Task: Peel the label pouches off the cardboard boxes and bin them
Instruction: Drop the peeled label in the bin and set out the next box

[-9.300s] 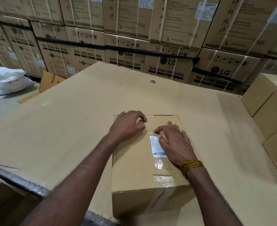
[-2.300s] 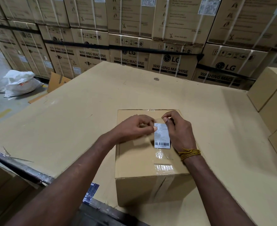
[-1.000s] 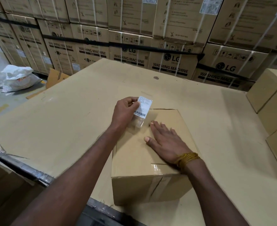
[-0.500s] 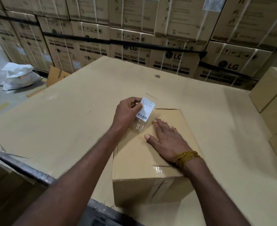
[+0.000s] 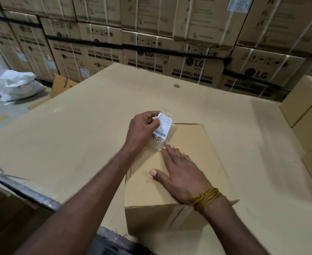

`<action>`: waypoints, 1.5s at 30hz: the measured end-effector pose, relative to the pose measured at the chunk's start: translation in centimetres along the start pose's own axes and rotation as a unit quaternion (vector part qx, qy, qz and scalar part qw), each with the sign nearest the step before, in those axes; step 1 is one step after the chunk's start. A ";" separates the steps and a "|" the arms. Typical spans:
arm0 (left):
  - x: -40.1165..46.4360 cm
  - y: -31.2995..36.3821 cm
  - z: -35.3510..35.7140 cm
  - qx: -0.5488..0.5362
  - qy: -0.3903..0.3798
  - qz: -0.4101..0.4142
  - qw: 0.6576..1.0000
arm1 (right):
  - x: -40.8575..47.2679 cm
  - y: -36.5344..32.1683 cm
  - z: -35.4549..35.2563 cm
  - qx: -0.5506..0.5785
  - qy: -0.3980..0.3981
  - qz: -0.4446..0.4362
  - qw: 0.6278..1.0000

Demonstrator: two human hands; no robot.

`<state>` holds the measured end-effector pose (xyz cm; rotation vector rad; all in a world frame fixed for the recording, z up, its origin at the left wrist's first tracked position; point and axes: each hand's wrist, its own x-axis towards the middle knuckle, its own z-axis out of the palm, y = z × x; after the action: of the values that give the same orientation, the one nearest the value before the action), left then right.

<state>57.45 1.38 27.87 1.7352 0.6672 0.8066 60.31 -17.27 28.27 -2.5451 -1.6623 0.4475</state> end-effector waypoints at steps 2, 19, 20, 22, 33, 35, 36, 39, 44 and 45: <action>0.0 -0.2 -0.1 0.005 0.005 0.003 1.000 | -2.3 -0.6 0.5 0.004 -0.012 -0.023 1.000; 0.2 -0.4 0.2 0.025 -0.025 0.003 0.999 | -2.2 0.6 -0.5 0.017 -0.029 -0.008 0.999; 0.2 -0.4 0.3 0.026 -0.025 0.004 0.999 | -1.2 1.2 -0.7 0.022 -0.022 -0.003 1.000; 0.3 -0.5 0.4 0.031 -0.024 0.009 0.999 | 0.9 2.2 -1.1 0.029 -0.001 0.020 0.999; 0.4 -1.0 0.3 0.002 -0.009 0.010 1.000 | -1.6 1.8 -0.5 0.016 -0.037 -0.012 0.999; 0.4 -1.1 0.4 0.003 -0.015 0.012 1.000 | 0.7 3.1 -1.2 0.030 -0.021 0.021 0.999; 0.4 -1.1 0.3 0.003 -0.015 0.012 1.000 | 1.6 3.5 -1.4 0.034 -0.013 0.037 0.999; 0.4 -1.3 0.2 0.003 -0.010 0.008 1.000 | 1.0 2.7 -1.2 0.038 -0.014 0.035 0.999; 0.3 -1.0 0.2 0.004 -0.008 0.009 1.000 | -3.3 0.3 -0.4 0.040 -0.048 -0.051 0.997; 0.3 -1.0 0.2 0.010 -0.011 0.011 1.000 | -2.9 0.9 -0.7 0.047 -0.056 -0.049 0.996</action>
<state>57.79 1.76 26.91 1.7712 0.6438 0.7973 60.20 -20.17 29.31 -2.4011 -1.7496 0.6550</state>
